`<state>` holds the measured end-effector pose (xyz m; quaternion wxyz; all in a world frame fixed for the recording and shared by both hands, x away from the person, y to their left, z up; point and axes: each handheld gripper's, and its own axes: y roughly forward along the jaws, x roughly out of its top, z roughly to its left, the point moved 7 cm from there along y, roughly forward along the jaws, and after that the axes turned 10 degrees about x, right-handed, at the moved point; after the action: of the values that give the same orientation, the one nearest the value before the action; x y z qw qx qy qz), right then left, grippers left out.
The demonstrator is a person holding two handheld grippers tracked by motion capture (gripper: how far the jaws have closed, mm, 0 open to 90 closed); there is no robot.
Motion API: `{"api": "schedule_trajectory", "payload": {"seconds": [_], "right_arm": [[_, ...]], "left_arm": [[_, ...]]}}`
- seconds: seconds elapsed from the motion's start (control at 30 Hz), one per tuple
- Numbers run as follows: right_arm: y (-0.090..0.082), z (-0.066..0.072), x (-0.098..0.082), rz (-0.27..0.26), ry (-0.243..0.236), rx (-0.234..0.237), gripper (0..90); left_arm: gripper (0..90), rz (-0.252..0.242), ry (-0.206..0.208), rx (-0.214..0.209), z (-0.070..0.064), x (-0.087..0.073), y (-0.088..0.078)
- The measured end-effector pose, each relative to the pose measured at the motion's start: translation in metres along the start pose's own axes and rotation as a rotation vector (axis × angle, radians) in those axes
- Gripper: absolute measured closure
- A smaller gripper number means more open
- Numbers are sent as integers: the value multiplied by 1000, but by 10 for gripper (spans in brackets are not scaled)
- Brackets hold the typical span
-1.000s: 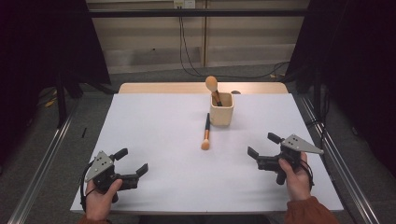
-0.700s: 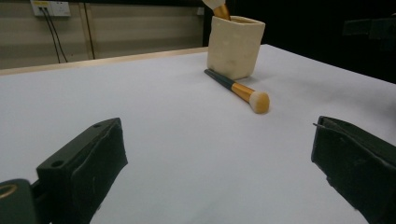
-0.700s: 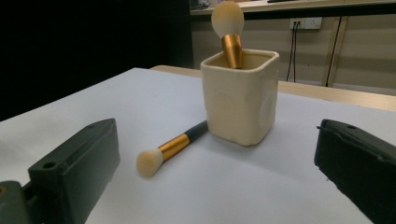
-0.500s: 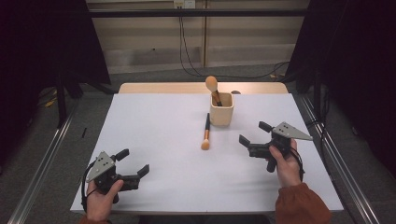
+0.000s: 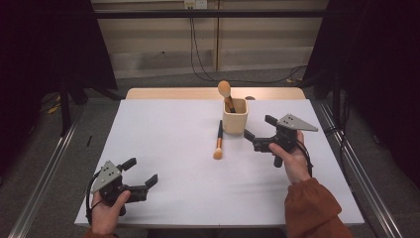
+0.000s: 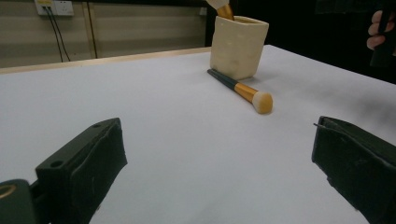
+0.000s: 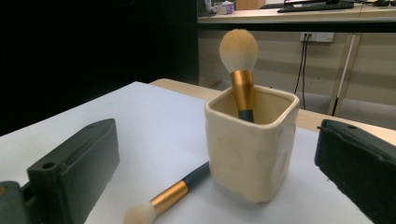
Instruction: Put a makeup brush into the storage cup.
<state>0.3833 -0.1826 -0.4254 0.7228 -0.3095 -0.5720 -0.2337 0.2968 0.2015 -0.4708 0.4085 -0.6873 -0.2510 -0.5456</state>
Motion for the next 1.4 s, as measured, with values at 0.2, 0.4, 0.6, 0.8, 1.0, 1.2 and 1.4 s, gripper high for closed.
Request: {"api": "schedule_trajectory", "payload": {"seconds": [0.2, 0.4, 0.6, 0.8, 1.0, 1.2, 1.4], "right_arm": [[12, -4, 9, 19, -17, -7, 0], [24, -11, 14, 32, 3, -18, 0], [34, -17, 21, 52, 3, -34, 0], [44, -24, 18, 112, 23, -57, 0], [46, -29, 16, 120, 37, -72, 0], [45, -27, 13, 183, 48, -57, 0], [48, -26, 7, 267, 90, -22, 12]], "left_arm": [[26, 0, 3, -1, -1, 0, 0], [26, -2, -4, 3, 0, 0, -1], [25, -2, 0, 1, 0, 0, -1], [25, -5, -3, 3, 1, 1, -1], [25, -3, -1, 1, 1, 0, -1], [25, 2, 4, -1, 0, 0, -1], [25, 3, 5, -2, 0, 0, 0]]}}
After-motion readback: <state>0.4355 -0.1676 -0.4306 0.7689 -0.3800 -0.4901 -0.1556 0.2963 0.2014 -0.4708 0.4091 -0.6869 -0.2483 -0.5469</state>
